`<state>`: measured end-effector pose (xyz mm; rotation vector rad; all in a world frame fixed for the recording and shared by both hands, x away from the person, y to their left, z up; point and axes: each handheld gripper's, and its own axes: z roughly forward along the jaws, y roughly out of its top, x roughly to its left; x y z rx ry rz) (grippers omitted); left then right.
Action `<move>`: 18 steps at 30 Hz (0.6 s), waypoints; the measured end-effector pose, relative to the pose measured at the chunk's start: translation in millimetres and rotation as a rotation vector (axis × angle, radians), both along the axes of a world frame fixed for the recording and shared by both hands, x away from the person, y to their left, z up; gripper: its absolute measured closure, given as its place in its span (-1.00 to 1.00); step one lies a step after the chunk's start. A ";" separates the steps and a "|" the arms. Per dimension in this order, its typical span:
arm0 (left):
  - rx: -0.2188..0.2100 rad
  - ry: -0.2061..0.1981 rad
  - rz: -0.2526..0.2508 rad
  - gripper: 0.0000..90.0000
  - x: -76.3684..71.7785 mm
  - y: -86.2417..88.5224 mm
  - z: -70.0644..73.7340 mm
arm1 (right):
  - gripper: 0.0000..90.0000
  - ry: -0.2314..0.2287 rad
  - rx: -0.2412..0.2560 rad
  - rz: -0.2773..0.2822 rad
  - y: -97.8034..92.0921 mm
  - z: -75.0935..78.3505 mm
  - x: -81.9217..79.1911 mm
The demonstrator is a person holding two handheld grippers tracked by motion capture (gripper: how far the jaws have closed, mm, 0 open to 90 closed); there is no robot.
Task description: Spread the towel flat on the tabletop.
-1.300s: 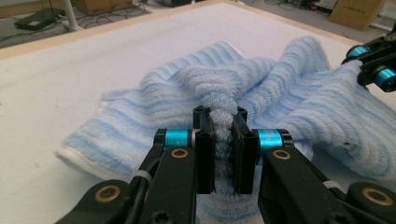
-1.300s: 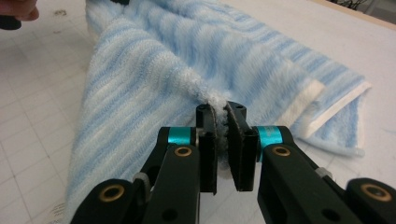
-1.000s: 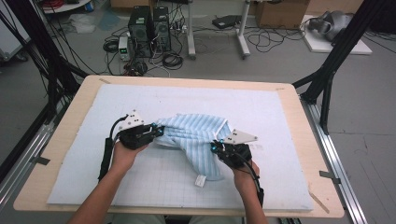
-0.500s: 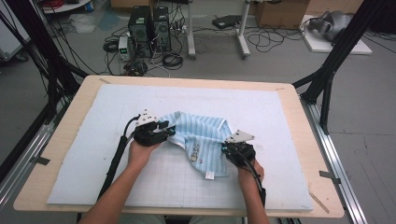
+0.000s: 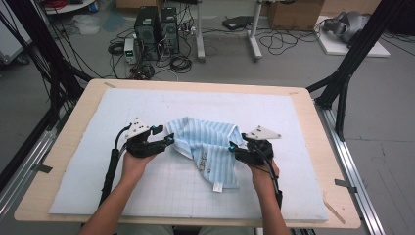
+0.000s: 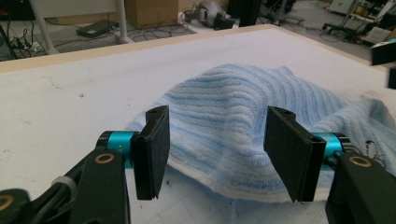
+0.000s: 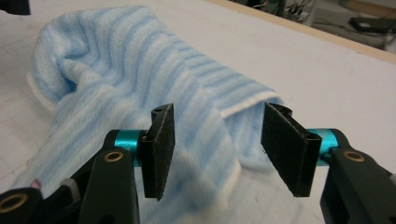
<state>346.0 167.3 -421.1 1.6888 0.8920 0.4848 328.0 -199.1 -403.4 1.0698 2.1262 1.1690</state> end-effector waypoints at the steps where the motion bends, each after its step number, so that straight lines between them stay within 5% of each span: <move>1: 0.005 0.004 -0.001 -0.08 -1.1 1.0 -0.4 | -0.12 0.008 -0.009 0.011 5.7 -0.5 6.0; 3: 0.014 0.013 -0.004 -0.09 -2.4 2.4 -0.6 | -0.27 0.012 -0.039 0.027 18.4 -2.7 18.9; 7: 0.014 0.000 -0.010 -0.09 -4.4 2.5 1.2 | -0.20 0.065 -0.091 0.134 42.4 -11.9 40.0; 9: -0.002 0.003 -0.002 -0.09 -4.4 2.9 1.6 | 0.00 0.110 -0.102 0.189 50.5 -18.9 49.2; 11: -0.006 0.008 0.005 -0.10 -3.3 3.0 1.1 | 0.48 0.145 -0.119 0.217 53.3 -24.4 55.4; 13: -0.007 0.014 0.008 -0.10 -2.9 2.1 0.2 | 0.83 0.136 -0.131 0.190 48.7 -23.8 59.1; 18: 0.010 0.026 -0.006 -0.10 -3.8 -3.2 -2.4 | 0.86 0.090 -0.131 -0.079 24.5 -16.0 65.7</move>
